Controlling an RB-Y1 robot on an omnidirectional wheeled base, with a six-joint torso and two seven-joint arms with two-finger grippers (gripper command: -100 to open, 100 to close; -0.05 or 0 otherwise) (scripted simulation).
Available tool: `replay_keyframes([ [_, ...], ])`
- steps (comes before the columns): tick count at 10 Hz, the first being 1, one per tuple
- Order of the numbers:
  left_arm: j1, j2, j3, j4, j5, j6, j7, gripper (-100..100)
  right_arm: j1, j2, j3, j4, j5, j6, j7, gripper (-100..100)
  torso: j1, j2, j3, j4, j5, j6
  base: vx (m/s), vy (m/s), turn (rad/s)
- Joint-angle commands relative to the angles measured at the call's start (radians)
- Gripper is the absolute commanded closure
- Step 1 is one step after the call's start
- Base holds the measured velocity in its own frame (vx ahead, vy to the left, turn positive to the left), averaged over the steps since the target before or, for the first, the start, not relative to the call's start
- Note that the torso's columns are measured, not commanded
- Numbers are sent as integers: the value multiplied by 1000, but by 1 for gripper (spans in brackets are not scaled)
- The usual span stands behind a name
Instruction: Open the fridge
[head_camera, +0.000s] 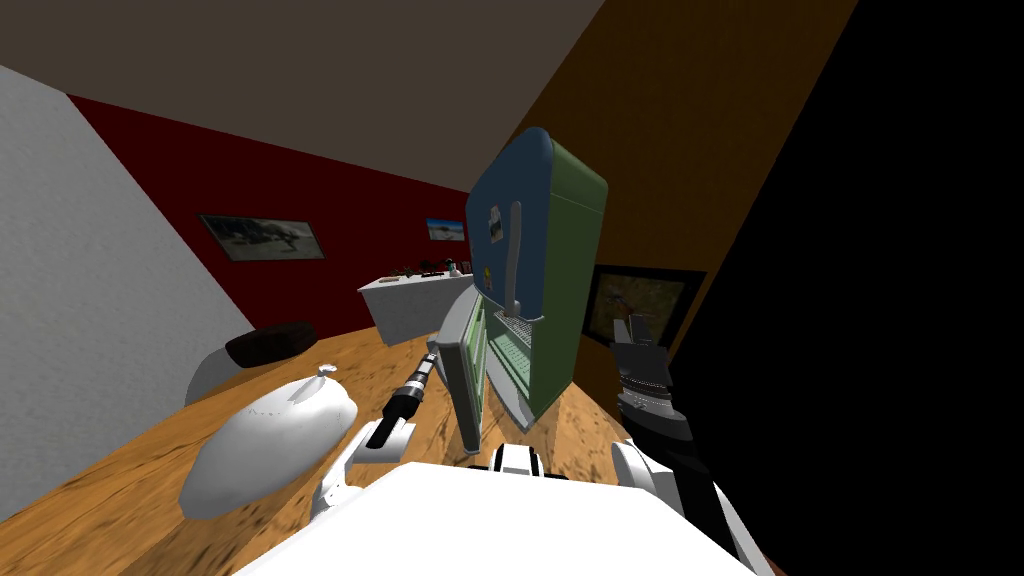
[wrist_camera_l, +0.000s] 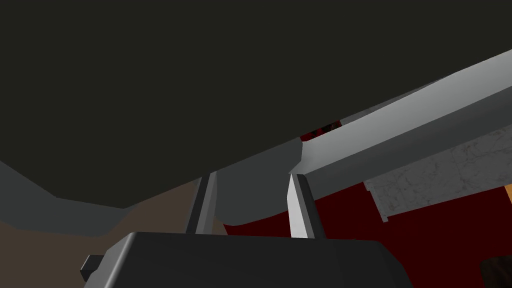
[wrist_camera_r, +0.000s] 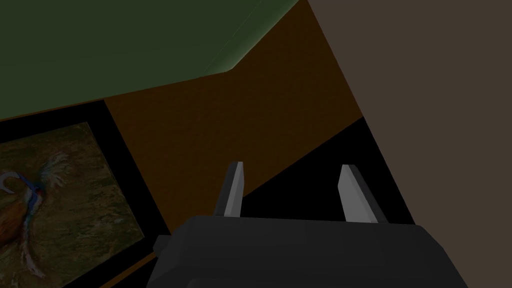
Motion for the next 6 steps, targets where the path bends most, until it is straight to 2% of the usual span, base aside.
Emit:
replay_keyframes([
  [1,7,-25,-2,52,-16,-9,-16,-100,0,0,0,0,0,0,0,0,0,0,0,1,0,1,24,-16,38],
  [6,-8,-47,12,122,-31,-62,-27,-100,0,0,0,0,0,0,0,0,-8,11,6,12,-8,1,23,-23,24],
])
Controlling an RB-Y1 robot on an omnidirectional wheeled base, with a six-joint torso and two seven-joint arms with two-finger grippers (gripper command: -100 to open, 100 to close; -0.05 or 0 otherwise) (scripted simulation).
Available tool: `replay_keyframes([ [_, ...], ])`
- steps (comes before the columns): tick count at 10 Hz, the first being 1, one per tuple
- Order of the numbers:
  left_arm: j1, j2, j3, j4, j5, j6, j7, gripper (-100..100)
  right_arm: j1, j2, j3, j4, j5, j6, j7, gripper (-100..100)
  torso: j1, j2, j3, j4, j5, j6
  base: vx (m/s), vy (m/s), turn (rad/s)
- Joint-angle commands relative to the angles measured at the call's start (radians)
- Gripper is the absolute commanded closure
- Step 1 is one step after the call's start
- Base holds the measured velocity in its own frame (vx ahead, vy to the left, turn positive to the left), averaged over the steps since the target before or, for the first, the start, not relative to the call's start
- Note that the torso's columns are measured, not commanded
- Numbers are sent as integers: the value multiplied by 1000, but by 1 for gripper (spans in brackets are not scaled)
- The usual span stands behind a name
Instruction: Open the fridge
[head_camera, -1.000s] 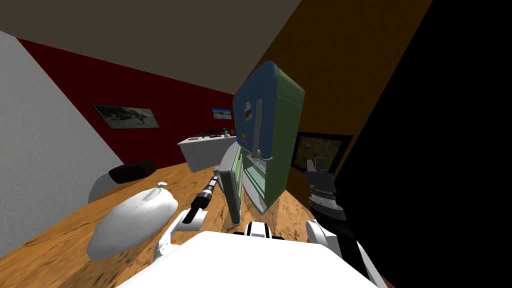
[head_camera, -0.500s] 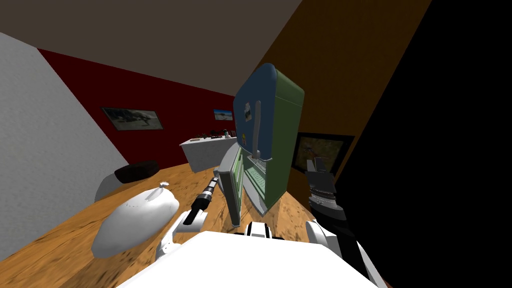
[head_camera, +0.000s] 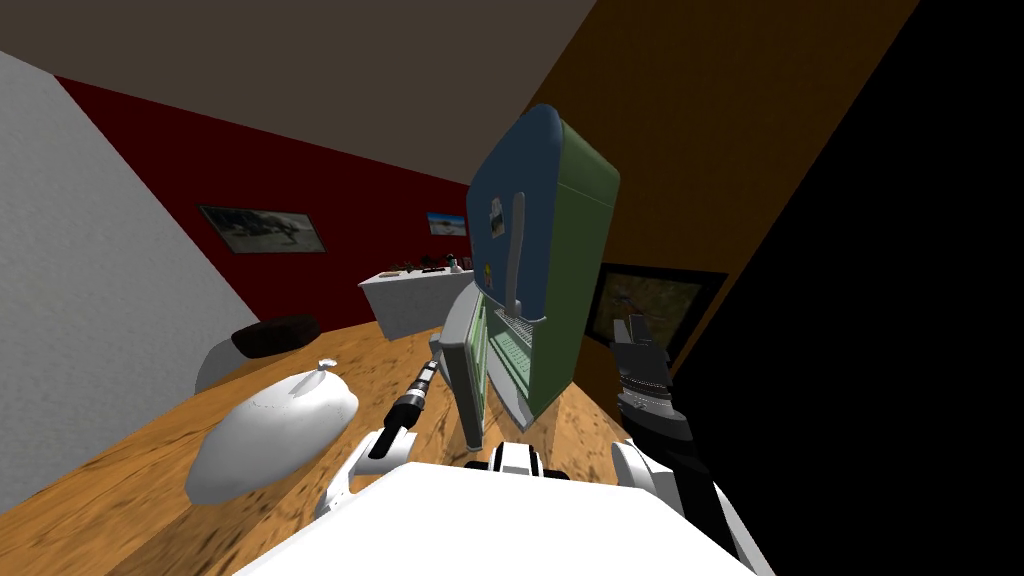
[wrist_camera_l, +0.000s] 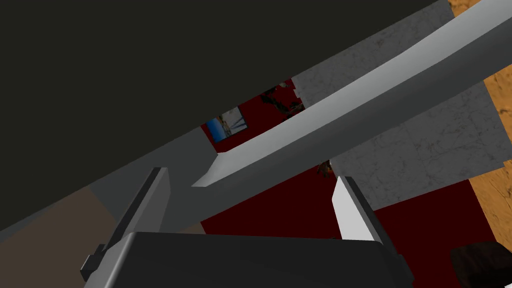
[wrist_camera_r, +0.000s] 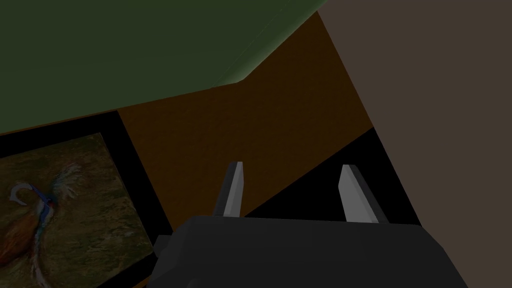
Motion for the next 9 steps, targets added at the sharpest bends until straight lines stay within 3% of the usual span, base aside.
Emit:
replay_keyframes([
  [1,-12,-12,5,45,-8,-18,-7,-100,0,0,0,0,0,0,0,0,1,0,0,0,0,0,16,-17,20],
  [3,-16,-19,9,66,-12,-33,-10,-100,0,0,0,0,0,0,0,0,0,0,-1,0,0,0,15,-13,18],
  [5,-17,-6,16,26,-9,-7,-6,-100,0,0,0,0,0,0,0,0,0,2,0,1,-1,-1,14,-5,21],
  [6,-8,-12,13,35,-9,-23,-7,-100,0,0,0,0,0,0,0,0,-1,0,-1,4,-3,1,11,2,45],
  [7,-6,-11,16,32,-9,-21,-6,100,0,0,0,0,0,0,0,0,-3,1,0,3,-3,1,-17,1,24],
  [8,-53,13,1,82,-42,-57,40,100,0,0,0,0,0,0,0,0,-4,5,2,4,-3,-1,-30,80,186],
  [9,-53,13,1,93,-42,-57,40,100,0,0,0,0,0,0,0,0,2,9,4,8,-2,-3,-20,108,67],
])
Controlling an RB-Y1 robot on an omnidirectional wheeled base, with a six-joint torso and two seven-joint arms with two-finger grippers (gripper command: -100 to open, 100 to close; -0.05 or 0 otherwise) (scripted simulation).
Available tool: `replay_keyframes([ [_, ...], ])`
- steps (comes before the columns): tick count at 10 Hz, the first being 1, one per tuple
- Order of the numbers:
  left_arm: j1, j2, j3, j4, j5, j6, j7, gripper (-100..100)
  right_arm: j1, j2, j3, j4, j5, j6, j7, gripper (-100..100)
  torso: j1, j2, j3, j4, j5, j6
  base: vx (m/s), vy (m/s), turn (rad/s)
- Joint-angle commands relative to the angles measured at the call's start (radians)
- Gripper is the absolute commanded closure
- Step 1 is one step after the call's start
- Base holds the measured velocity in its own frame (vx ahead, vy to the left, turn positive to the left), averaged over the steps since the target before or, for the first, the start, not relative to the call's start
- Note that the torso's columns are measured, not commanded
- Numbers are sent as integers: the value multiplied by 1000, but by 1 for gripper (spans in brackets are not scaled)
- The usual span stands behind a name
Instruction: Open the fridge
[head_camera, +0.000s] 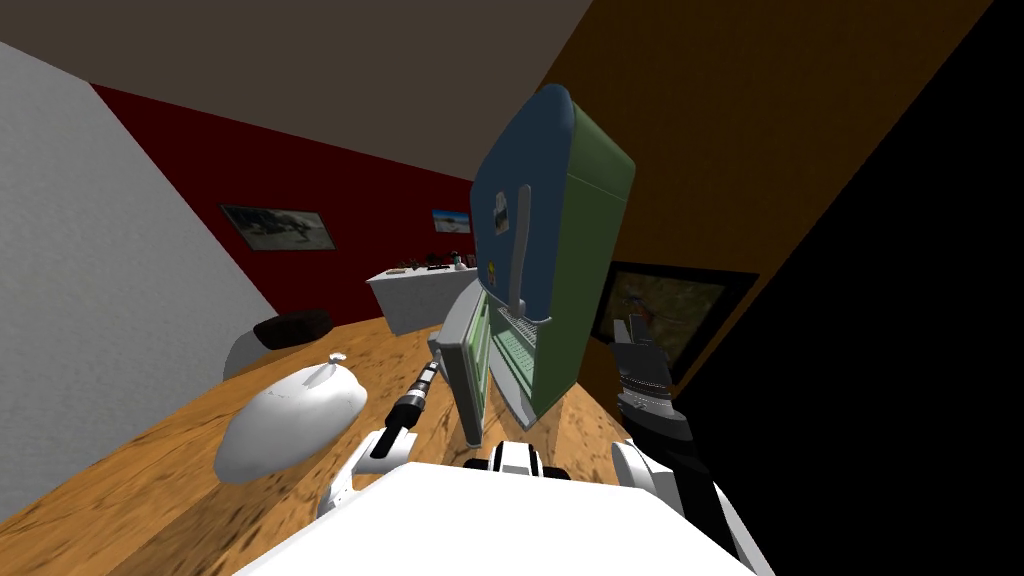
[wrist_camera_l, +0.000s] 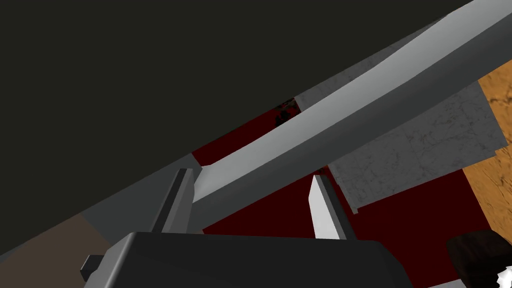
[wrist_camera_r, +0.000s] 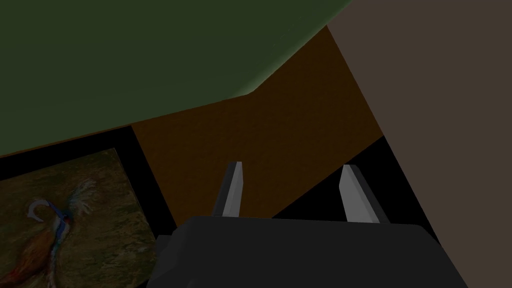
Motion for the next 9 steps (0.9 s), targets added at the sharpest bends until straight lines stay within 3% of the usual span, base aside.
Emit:
replay_keyframes([
  [1,-64,32,-22,69,-45,-57,67,100,0,0,0,0,0,0,0,0,0,1,1,0,1,1,-37,156,103],
  [2,-80,32,-22,101,-45,-57,76,100,0,0,0,0,0,0,0,0,1,1,2,0,1,1,-11,139,58],
  [3,-111,55,-38,133,-79,-91,111,100,0,0,0,0,0,0,0,0,-3,-1,1,-1,2,2,7,149,142],
  [4,-127,55,-38,141,-79,-91,122,100,0,0,0,0,0,0,0,0,-5,-1,0,1,-1,3,15,125,78],
  [6,-128,55,-38,162,-79,-91,122,100,0,0,0,0,0,0,0,0,-10,-3,-1,-1,1,7,-1,34,-2],
  [7,-166,78,-54,203,-112,-125,165,100,0,0,0,0,0,0,0,0,-10,-5,-1,-2,1,7,-7,63,117],
  [8,-177,78,-54,223,-112,-125,168,100,0,0,0,0,0,0,0,0,-4,-6,-2,-2,1,6,-14,94,61],
  [9,-204,101,-71,259,-146,-160,204,100,0,0,0,0,0,0,0,0,-2,-6,-2,-2,1,6,-4,132,126],
])
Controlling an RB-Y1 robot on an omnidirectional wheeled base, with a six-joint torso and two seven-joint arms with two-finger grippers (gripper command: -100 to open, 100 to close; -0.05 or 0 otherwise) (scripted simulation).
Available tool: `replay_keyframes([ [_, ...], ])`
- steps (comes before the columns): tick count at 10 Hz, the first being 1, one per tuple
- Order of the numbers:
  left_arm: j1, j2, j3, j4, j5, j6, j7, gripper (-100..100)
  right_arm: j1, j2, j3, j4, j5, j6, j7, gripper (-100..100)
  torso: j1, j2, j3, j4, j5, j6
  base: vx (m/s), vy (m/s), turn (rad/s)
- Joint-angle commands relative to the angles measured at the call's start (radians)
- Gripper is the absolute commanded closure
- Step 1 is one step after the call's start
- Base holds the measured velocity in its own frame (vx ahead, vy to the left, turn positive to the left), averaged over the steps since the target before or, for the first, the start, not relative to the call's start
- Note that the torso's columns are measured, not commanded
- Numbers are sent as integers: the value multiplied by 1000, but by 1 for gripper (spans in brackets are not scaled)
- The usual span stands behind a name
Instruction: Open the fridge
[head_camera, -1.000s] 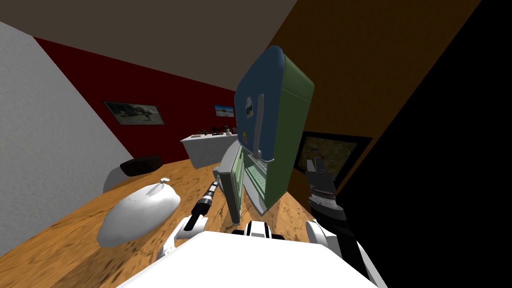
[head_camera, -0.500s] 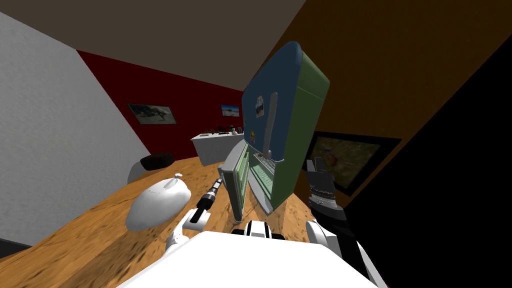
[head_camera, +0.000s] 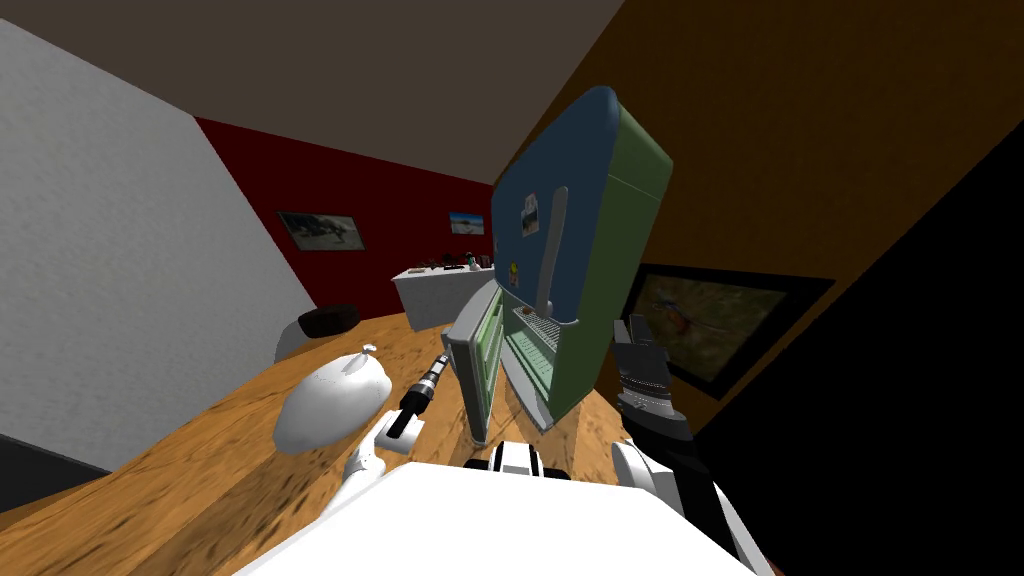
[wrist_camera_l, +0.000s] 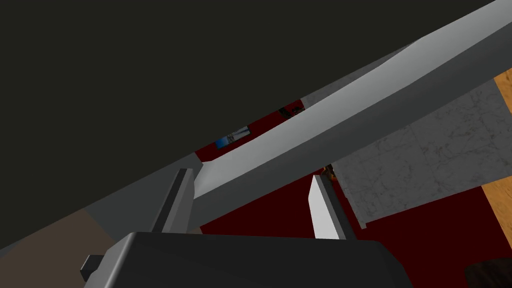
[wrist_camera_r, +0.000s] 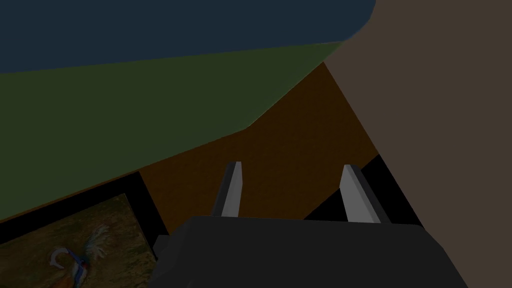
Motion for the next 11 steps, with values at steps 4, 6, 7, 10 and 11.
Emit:
replay_keyframes([
  [4,-161,71,-54,191,-104,-107,136,100,0,0,0,0,0,0,0,0,-7,-1,-1,-1,-1,1,8,142,92],
  [6,-209,94,-70,248,-137,-141,184,100,0,0,0,0,0,0,0,0,-9,0,-1,-1,-2,1,8,131,76],
  [7,-217,94,-70,259,-137,-141,197,100,0,0,0,0,0,0,0,0,-6,2,0,-1,-2,-1,6,113,51],
  [10,-309,141,-103,375,-204,-210,276,100,0,0,0,0,0,0,0,0,-8,5,2,0,-3,-3,14,116,96],
  [11,-314,141,-103,381,-204,-210,289,100,0,0,0,0,0,0,0,0,-5,7,3,1,-3,-5,14,112,41],
])
